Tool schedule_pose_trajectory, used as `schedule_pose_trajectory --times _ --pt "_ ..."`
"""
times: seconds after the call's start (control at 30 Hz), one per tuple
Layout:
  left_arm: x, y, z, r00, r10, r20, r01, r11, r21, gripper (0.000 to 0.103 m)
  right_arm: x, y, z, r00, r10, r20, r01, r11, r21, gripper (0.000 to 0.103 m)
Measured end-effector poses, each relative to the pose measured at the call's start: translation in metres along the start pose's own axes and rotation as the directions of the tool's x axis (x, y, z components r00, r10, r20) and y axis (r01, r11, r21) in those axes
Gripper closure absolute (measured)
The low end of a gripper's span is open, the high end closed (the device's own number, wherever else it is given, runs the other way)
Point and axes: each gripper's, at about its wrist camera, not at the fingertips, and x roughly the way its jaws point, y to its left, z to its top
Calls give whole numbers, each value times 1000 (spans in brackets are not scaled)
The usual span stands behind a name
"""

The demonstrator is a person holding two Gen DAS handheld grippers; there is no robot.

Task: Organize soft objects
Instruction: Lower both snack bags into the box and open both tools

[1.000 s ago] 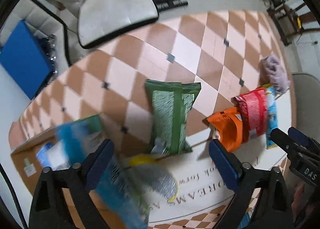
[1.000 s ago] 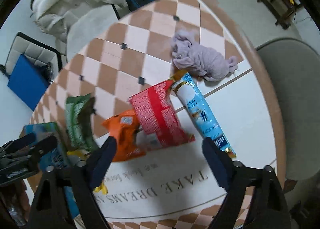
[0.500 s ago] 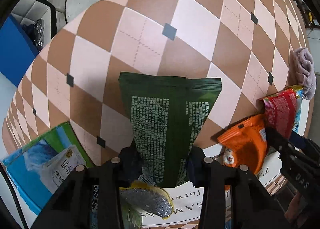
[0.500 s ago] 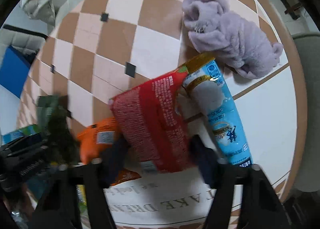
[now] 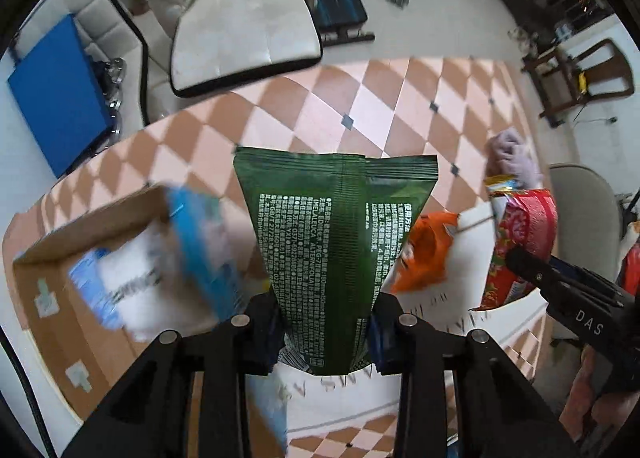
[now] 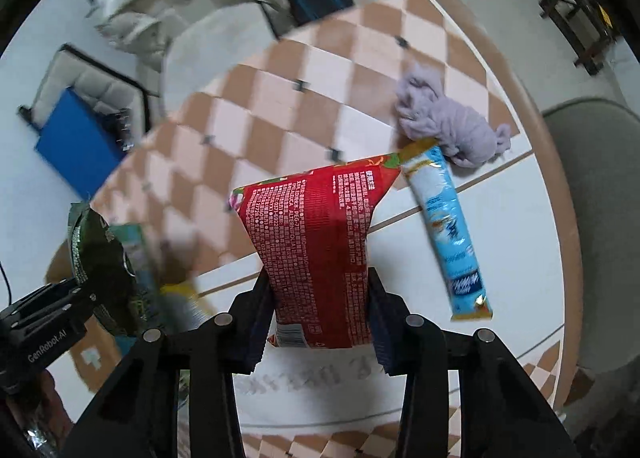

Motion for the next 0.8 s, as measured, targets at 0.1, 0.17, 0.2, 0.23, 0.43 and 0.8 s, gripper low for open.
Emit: schedule_pose_trajectory --times 0.1,0.17,0.2,0.23,0.43,0.8 --pt "-36 31 -34 998 -25 51 26 999 -25 72 -33 29 -26 998 46 32 -44 997 -66 58" --pt "-54 56 -47 997 -8 70 11 999 -41 72 -51 53 -44 996 83 35 -78 990 -115 58" --pt "-60 69 -58 997 3 79 2 999 -54 72 -58 59 -55 994 100 33 -95 986 -137 58" --pt "-63 84 -68 997 13 78 -8 998 -66 72 -63 71 -66 993 118 27 -112 981 -160 58" --pt "-60 183 -119 996 85 -1 -83 978 -189 72 -49 192 -123 977 200 -71 -212 931 -296 58" --pt "15 295 -141 964 64 -257 -135 954 -266 72 77 328 -172 942 168 -290 -261 911 -319 58"
